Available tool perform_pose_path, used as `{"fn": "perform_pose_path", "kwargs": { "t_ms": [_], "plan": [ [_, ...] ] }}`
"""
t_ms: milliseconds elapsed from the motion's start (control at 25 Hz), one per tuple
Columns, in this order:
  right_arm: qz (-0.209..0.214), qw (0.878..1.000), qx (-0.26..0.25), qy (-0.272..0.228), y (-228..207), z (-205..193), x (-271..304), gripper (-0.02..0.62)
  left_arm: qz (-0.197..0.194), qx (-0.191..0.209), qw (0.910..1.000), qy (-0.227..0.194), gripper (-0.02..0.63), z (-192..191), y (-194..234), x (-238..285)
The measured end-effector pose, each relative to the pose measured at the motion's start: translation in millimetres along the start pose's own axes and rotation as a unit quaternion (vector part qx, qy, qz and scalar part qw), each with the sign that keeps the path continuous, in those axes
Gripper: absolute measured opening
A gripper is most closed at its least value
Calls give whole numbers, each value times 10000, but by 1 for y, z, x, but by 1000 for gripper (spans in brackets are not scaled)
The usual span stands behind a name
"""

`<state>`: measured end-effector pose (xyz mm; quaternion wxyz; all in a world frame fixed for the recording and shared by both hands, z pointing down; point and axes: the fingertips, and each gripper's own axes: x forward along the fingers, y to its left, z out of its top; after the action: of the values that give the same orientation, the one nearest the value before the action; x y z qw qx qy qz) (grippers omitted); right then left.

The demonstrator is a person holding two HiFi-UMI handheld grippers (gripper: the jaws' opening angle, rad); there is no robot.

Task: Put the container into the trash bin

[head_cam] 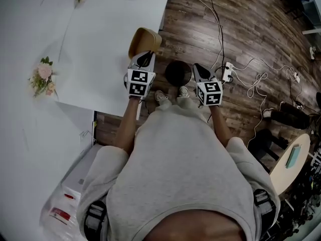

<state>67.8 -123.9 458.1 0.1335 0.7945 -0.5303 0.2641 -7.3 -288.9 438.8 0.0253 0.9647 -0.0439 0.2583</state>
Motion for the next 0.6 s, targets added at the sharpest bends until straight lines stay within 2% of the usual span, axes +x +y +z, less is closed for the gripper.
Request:
{"fn": "perform_pose_path", "kwargs": {
  "t_ms": [360, 600],
  "plan": [
    [-248, 9996, 157, -56, -38, -12, -25, 14, -329, 208, 9992, 48, 31, 16, -45, 29],
    [-282, 9991, 303, -77, -64, -22, -34, 15, -362, 253, 9990, 91, 31, 24, -70, 45]
  ]
}}
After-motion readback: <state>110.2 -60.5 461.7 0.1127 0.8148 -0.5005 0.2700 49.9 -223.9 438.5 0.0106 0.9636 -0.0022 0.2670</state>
